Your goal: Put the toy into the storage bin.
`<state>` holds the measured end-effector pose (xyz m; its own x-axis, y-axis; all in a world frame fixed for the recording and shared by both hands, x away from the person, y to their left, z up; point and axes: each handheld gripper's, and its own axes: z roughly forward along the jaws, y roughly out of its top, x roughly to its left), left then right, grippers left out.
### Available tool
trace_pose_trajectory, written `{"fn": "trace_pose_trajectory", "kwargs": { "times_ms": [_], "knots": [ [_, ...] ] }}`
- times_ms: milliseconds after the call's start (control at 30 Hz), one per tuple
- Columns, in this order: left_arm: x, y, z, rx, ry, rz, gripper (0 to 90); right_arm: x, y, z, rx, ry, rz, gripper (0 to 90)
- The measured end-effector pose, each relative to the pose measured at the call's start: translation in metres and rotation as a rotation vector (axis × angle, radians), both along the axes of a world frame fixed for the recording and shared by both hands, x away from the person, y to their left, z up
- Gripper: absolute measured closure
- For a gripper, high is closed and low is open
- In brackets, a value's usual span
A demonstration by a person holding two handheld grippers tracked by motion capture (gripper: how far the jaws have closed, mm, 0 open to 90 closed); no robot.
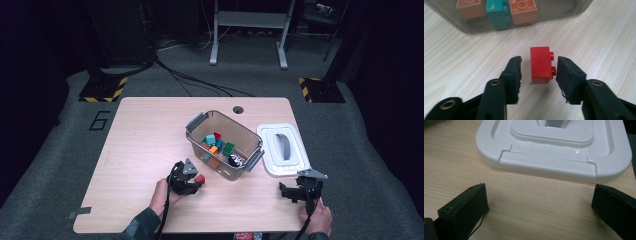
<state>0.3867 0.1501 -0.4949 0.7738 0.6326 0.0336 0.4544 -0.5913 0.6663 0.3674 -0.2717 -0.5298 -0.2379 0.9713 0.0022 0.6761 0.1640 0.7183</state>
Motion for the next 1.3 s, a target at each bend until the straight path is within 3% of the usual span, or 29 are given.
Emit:
{"fn": "trace_pose_trajectory", "kwargs": {
  "times_ms": [200,433,500,667,800,1000,1300],
  "knots": [
    [0.001,-0.008,0.0,-0.003,-0.006,0.002,49.5,0.0,0.0,0.0,0.0,0.0,0.0,0.0],
    [0.003,-0.011,-0.002,0.015,0.002,-0.001,66.0,0.0,0.0,0.0,0.0,0.0,0.001,0.0],
    [0.003,-0.01,-0.002,0.003,0.003,0.008,67.0,0.0,0.0,0.0,0.0,0.0,0.0,0.0],
    [0.003,-0.004,0.001,0.011,-0.003,0.015,67.5,0.0,0.0,0.0,0.0,0.0,0.0,0.0],
    [0.004,0.002,0.003,-0.016,-0.001,0.033,69.1,0.0,0.0,0.0,0.0,0.0,0.001,0.0],
    [0.006,0.011,0.007,-0.021,-0.003,0.052,69.2,0.0,0.0,0.0,0.0,0.0,0.0,0.0],
    [0.01,0.027,0.022,-0.037,-0.035,0.085,69.3,0.0,0.0,0.0,0.0,0.0,0.0,0.0]
  ]
}}
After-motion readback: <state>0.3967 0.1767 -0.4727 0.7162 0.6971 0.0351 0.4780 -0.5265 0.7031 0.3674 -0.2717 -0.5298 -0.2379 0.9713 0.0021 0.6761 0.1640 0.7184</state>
